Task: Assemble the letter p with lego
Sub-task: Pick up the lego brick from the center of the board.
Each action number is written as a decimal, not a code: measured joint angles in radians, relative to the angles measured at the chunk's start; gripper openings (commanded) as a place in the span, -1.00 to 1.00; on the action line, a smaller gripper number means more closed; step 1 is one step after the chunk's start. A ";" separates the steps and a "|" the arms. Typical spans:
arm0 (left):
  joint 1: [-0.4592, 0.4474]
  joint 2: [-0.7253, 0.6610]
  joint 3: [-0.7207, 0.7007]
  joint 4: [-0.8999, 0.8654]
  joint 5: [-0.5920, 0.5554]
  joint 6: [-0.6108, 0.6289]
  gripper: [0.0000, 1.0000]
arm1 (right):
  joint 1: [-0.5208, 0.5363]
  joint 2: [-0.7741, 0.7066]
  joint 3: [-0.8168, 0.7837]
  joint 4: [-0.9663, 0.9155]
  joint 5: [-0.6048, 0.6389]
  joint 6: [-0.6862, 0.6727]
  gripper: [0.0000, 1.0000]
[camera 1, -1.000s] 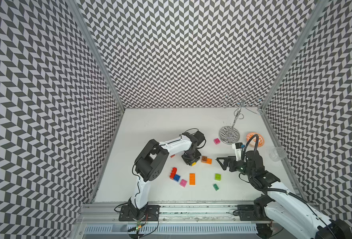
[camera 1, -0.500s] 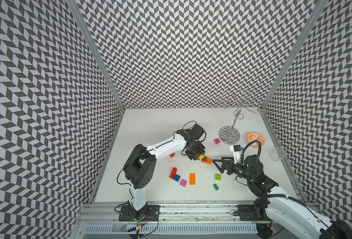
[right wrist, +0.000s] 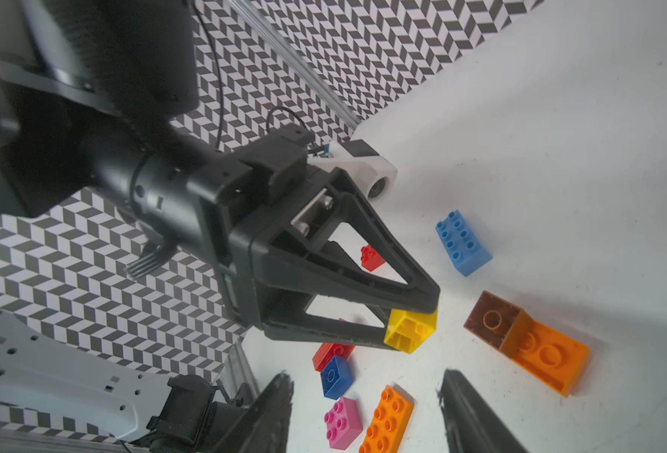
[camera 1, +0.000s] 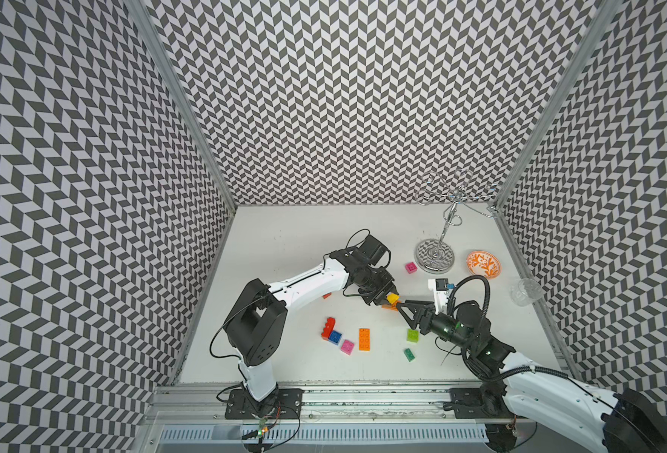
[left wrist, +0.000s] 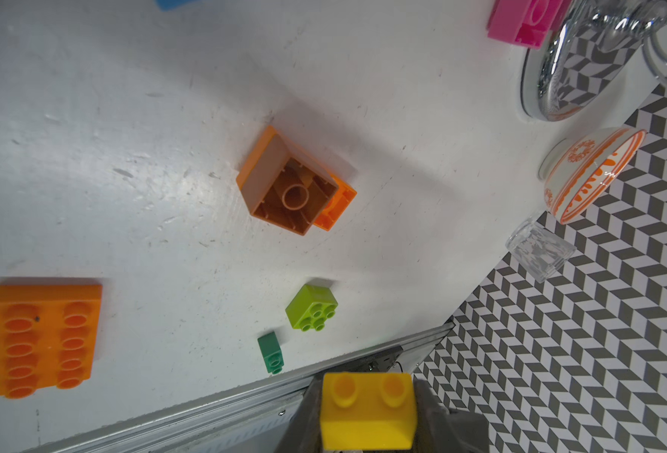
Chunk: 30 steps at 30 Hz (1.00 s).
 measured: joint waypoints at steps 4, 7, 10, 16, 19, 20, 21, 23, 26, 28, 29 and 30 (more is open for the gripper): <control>-0.002 0.000 -0.012 0.019 0.014 -0.006 -0.33 | 0.013 0.040 0.012 0.018 0.050 0.036 0.08; -0.005 0.000 -0.018 0.031 0.021 -0.011 -0.33 | 0.021 0.070 0.018 0.026 0.078 0.061 0.00; -0.007 0.000 -0.024 0.037 0.025 -0.019 -0.32 | 0.034 0.098 0.020 0.033 0.104 0.081 -0.10; -0.008 -0.012 -0.034 0.051 0.027 -0.026 -0.33 | 0.064 0.130 0.020 0.041 0.146 0.106 -0.23; -0.011 -0.018 -0.035 0.058 0.028 -0.029 -0.32 | 0.076 0.144 0.021 0.055 0.163 0.114 -0.28; -0.013 -0.018 -0.035 0.063 0.028 -0.030 -0.33 | 0.079 0.149 0.021 0.060 0.169 0.117 -0.29; -0.016 -0.018 -0.035 0.064 0.028 -0.031 -0.32 | 0.083 0.152 0.021 0.063 0.175 0.121 -0.30; -0.019 -0.018 -0.035 0.069 0.029 -0.034 -0.32 | 0.090 0.159 0.021 0.069 0.187 0.125 -0.33; -0.024 -0.018 -0.035 0.073 0.029 -0.040 -0.33 | 0.098 0.163 0.023 0.077 0.204 0.130 -0.43; -0.026 -0.018 -0.035 0.078 0.029 -0.044 -0.32 | 0.103 0.168 0.036 0.069 0.216 0.133 -0.46; -0.026 -0.018 -0.035 0.084 0.029 -0.045 -0.33 | 0.103 0.171 0.041 0.067 0.222 0.136 -0.48; -0.026 -0.018 -0.035 0.089 0.029 -0.047 -0.33 | 0.103 0.173 0.043 0.066 0.232 0.139 -0.51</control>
